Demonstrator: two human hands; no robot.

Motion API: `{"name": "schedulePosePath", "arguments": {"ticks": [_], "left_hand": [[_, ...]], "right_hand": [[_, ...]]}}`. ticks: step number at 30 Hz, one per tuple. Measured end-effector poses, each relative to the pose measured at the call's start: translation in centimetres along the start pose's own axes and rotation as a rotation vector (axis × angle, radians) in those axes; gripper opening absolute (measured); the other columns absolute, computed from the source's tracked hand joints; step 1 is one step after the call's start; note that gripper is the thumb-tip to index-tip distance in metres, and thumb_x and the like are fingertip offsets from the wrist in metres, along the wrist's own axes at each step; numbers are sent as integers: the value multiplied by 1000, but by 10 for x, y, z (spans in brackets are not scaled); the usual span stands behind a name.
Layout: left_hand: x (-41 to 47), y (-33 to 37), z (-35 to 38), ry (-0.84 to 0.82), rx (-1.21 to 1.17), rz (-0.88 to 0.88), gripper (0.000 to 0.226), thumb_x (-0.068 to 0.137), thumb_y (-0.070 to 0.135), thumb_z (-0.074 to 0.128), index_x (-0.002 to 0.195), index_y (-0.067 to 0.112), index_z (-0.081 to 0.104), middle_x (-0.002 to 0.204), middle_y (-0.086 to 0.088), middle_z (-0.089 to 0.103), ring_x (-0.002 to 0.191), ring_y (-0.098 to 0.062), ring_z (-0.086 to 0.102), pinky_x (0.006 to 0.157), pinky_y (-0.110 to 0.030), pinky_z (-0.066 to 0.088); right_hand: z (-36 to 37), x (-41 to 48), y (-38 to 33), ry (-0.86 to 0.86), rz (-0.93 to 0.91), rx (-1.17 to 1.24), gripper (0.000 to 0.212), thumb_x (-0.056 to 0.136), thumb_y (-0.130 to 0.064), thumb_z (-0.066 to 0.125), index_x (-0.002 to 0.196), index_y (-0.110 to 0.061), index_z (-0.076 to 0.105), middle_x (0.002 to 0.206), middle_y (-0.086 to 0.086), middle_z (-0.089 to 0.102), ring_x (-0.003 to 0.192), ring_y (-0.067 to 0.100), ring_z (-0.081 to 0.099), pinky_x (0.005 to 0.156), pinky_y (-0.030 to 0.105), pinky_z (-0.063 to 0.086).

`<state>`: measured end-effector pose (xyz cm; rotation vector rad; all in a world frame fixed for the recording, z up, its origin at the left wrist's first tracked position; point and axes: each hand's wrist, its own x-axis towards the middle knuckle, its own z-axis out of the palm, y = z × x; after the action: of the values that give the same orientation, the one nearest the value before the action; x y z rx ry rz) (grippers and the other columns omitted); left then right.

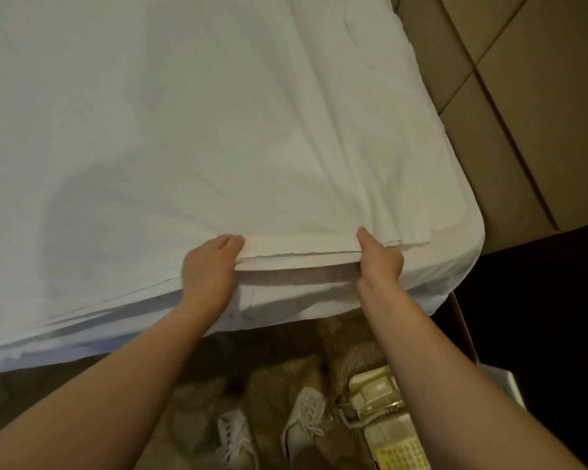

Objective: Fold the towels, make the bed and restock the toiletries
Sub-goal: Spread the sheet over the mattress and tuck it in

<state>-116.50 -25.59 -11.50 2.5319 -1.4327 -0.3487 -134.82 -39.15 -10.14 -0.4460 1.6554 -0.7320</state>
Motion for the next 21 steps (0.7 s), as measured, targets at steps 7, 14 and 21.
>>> {"name": "schedulePosePath", "arguments": {"ticks": [7,14,21], "left_hand": [[-32,-79,-17,-24,203,-52,20,78,-3,63,96,4,68,93,-20,65,80,-38,58,69,-42,44],[-75,5,12,-153,-953,-633,17,96,29,51,92,14,59,94,-9,62,90,-22,61,78,-29,50],[-43,1,11,172,-2237,-1104,56,89,43,60,132,9,49,137,-11,50,126,-26,49,104,-39,38]], "right_hand": [[19,0,17,-227,150,64,39,86,-19,71,119,-5,56,112,11,65,94,26,65,76,42,58],[39,-35,38,-341,225,192,26,90,-20,65,112,-6,62,109,12,68,92,25,67,76,38,58],[30,-24,49,-145,39,46,13,89,-16,66,93,-7,58,88,5,63,75,19,63,80,39,57]]}}
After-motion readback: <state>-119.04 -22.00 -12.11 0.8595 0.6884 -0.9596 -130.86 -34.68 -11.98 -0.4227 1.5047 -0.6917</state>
